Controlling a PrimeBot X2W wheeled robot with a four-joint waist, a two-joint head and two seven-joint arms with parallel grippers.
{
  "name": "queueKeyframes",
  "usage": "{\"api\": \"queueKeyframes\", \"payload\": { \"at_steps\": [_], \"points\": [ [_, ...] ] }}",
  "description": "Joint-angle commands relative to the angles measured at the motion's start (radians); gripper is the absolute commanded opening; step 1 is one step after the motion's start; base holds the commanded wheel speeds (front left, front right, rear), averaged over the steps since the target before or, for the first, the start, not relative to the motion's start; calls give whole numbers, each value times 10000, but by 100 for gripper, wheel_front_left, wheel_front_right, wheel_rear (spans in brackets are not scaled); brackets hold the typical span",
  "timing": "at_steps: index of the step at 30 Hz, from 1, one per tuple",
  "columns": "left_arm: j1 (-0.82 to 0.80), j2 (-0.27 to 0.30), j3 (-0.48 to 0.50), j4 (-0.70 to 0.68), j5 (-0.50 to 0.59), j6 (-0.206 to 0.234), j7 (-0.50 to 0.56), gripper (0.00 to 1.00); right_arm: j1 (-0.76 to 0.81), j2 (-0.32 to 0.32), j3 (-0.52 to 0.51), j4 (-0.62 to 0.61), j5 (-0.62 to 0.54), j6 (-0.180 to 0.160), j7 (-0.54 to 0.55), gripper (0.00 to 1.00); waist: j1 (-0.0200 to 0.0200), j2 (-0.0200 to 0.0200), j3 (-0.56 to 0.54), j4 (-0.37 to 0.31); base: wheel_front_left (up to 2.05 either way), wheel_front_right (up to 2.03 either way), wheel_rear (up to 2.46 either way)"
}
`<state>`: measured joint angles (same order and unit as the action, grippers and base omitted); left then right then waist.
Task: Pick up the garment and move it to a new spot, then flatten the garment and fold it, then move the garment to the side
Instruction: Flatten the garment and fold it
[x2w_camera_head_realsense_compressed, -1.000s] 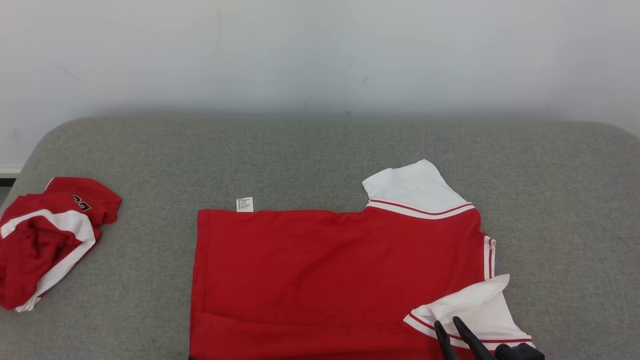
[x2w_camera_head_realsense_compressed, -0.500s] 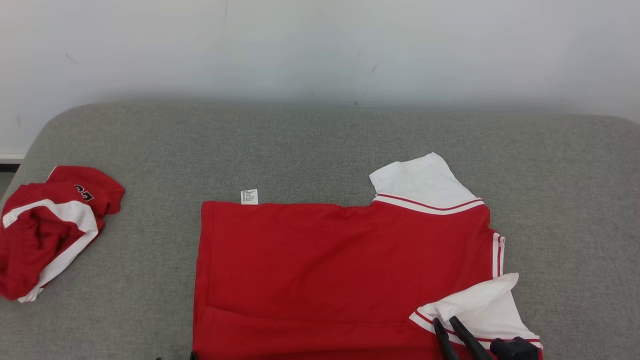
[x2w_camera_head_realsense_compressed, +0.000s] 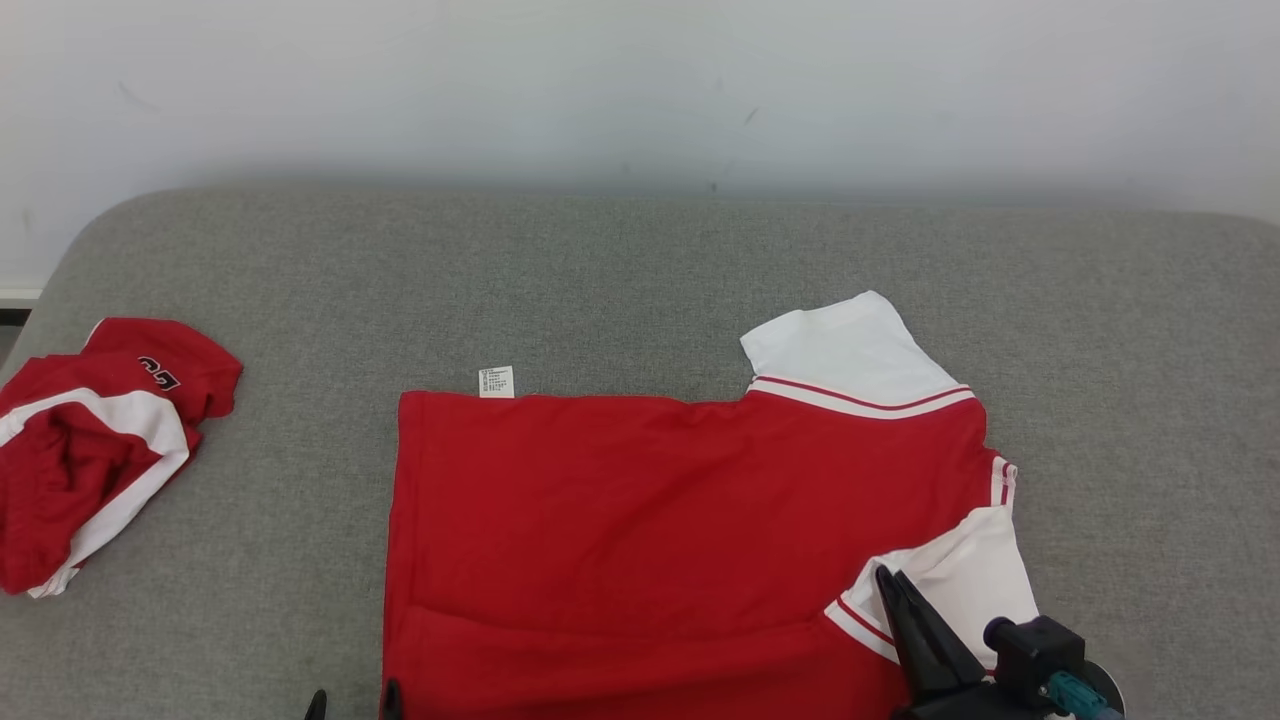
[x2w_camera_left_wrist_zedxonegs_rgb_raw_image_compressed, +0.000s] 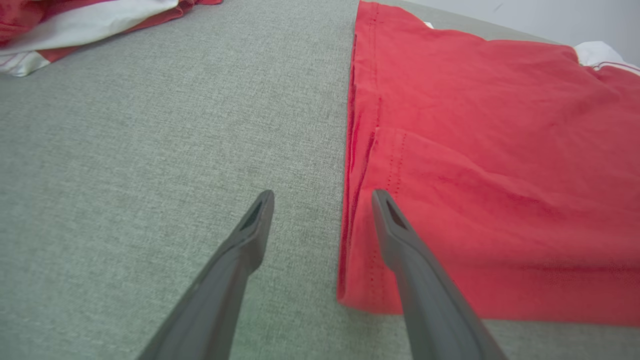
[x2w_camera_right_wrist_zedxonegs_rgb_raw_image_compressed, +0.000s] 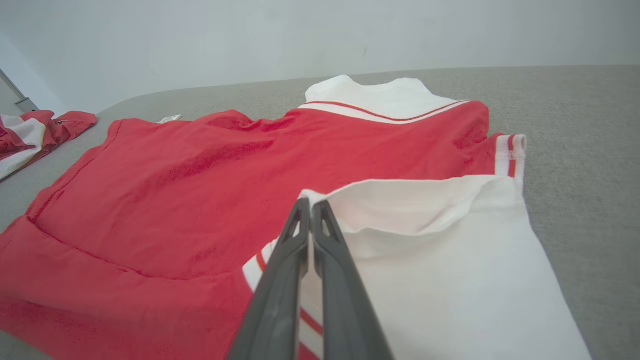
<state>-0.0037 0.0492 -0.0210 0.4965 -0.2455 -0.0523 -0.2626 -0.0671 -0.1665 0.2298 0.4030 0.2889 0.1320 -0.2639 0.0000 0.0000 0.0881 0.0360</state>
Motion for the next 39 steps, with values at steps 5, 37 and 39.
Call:
{"api": "queueKeyframes", "payload": {
  "at_steps": [5,37,39],
  "points": [
    [-275,23,-113,-96,-137,90,-32,100,-773,201,-113,536,-25,-28,-6,100,0,0,89,50,0,0,0],
    [-5291,585,-102,2191,1408,-585,-32,100,-2549,-143,-2212,-656,-606,-28,-3,100,0,0,1895,-213,0,0,0],
    [-5659,568,-170,2537,1372,-615,-32,100,-2859,-243,-2148,-595,-616,-28,-3,100,0,0,2027,-251,0,0,0]
  ]
}}
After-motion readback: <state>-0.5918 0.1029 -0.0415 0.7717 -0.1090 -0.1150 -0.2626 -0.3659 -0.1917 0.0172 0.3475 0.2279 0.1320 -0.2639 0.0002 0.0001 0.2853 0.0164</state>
